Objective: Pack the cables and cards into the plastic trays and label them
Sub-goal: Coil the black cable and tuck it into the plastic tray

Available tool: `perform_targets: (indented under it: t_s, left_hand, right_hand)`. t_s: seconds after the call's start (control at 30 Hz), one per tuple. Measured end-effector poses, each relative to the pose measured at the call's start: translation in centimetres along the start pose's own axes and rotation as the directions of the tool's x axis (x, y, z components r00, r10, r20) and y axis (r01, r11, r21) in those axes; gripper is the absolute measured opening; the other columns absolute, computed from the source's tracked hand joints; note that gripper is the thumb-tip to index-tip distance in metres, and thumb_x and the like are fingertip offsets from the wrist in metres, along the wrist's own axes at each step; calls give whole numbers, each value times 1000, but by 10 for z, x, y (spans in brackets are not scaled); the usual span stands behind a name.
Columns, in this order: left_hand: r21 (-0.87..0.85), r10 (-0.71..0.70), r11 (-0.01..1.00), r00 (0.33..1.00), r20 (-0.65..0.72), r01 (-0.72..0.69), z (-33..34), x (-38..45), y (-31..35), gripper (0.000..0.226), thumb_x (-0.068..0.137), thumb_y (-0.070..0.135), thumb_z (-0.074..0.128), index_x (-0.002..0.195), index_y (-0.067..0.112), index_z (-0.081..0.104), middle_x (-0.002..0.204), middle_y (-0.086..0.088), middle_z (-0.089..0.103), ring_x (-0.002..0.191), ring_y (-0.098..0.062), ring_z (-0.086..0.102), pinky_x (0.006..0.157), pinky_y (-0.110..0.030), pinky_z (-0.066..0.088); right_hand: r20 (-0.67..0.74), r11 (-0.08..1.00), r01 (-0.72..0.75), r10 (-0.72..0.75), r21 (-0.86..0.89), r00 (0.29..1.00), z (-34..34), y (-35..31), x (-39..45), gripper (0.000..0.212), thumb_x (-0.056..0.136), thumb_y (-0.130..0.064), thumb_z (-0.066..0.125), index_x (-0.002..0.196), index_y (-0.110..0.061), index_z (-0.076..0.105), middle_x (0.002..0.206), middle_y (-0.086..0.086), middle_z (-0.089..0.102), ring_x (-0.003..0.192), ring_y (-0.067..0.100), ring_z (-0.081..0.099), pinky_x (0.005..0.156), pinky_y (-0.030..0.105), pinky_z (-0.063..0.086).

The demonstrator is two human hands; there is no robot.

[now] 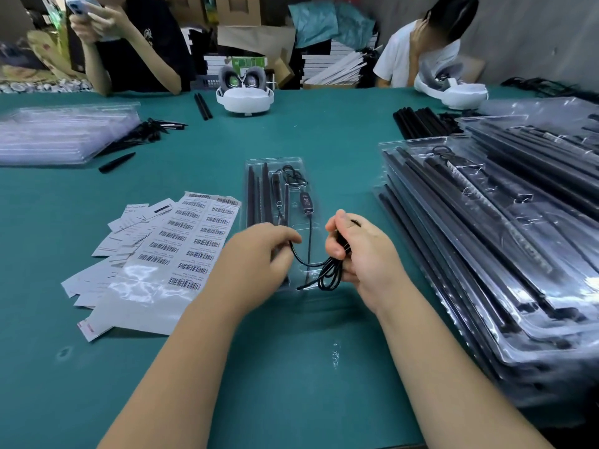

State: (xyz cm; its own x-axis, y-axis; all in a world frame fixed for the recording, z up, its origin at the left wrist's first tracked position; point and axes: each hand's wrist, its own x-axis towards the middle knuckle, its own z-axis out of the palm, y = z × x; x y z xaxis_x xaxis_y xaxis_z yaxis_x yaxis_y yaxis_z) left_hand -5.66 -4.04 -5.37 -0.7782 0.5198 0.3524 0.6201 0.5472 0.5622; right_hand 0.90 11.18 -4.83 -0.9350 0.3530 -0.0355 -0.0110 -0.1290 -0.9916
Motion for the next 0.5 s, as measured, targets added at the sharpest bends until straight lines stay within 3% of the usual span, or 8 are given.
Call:
perform_targets:
  t_s: [0.1,0.17,0.27,0.33,0.4,0.5]
  left_hand:
    - [-155,65,986,998,9,-63,5,-4,12,23,85,31,54,101,35,70,82,19,65,79,-2,57,73,-19,46]
    - [-180,111,977,994,-10,-111,9,-6,16,19,88,25,60,100,37,68,85,20,68,79,-2,61,75,-20,48]
    - [-247,34,969,999,33,-25,15,-6,16,48,90,12,61,127,38,46,89,31,67,86,6,61,77,-5,42]
    - [-263,24,965,997,78,-3,17,-6,15,59,91,10,58,138,40,38,92,32,67,92,6,61,80,-3,40]
    - [-247,39,969,993,110,-11,17,-5,16,59,91,9,54,132,50,45,93,20,70,90,-2,62,79,-12,43]
    - [-309,25,951,992,123,14,15,-6,18,51,92,24,45,104,74,49,84,10,69,75,-10,58,71,-20,44]
  right_hand:
    - [-19,1000,-3,3,-15,1000,2,1,1,30,101,-34,42,78,-19,53,50,-9,48,36,3,32,36,14,24]
    - [-86,1000,13,-12,20,996,4,3,2,30,101,-33,43,77,-17,52,51,-8,52,35,3,33,36,13,26]
    - [-207,999,39,-41,-11,977,5,7,7,31,100,-33,43,75,-18,52,52,-13,51,33,1,31,36,15,27]
    - [-219,997,36,-51,-74,974,4,9,8,32,100,-37,43,76,-19,53,44,-17,43,34,2,32,37,17,29]
    - [-179,996,45,-59,-81,982,4,10,6,34,100,-42,41,78,-18,53,41,-18,38,34,3,30,37,16,29]
    - [-147,989,68,-87,-129,985,6,10,4,30,96,-46,47,81,-21,52,45,-17,39,39,4,34,41,18,32]
